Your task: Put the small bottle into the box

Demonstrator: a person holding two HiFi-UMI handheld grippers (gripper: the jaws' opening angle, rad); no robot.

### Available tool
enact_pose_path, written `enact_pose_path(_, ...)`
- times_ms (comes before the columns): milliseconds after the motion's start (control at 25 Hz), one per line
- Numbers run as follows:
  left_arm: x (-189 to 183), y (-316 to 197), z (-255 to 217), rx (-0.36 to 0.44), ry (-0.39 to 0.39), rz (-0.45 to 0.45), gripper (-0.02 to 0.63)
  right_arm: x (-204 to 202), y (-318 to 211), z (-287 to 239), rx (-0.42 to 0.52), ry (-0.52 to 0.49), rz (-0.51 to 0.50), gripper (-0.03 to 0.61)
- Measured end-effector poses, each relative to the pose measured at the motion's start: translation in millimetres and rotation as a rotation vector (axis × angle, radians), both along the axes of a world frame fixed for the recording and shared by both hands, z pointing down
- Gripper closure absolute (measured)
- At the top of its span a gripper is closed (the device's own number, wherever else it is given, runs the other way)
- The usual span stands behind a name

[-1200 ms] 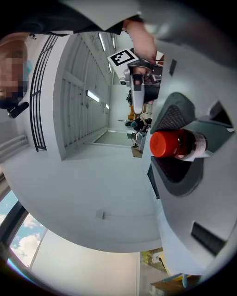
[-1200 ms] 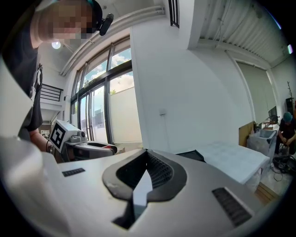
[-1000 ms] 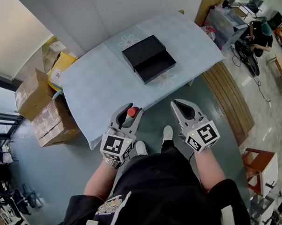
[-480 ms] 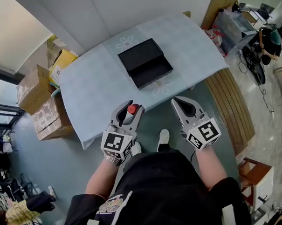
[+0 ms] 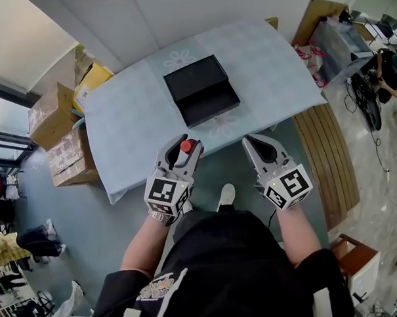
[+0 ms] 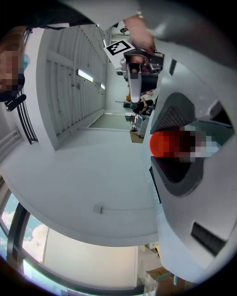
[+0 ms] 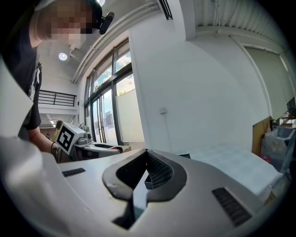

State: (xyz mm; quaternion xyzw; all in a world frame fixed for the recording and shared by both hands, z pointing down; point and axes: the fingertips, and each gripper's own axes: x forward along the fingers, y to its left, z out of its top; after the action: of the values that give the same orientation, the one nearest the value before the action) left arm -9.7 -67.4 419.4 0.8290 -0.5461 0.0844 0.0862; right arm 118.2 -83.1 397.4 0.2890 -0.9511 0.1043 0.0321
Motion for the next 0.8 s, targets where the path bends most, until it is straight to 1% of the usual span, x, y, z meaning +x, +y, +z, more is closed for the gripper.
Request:
enact_pose_path(160, 6.9, -9.8, 3.0, -0.001, -0.012, -0.012, 0.462, 10.0, -7.8, 1.4, 0.000, -0.002, -0.004, 0.571)
enact_pose_path(360, 8.7, -25.3, 6.7, -0.012, -0.025, -0.008, 0.462, 14.3, -19.8, 1.2, -0.003, -0.012, 0.006, 0.571)
enact_pose_path(640, 6.3, -54.4, 21.1, -0.023, -0.036, 0.014, 0.462, 16.4, -40.2, 10.7, -0.016, -0.009, 0.034, 0.571)
enact_pose_path(800, 1.7, -75.0, 26.8, -0.032, -0.040, 0.046, 0.462, 12.5, -57.1, 14.0, -0.030, 0.000, 0.068, 0.571)
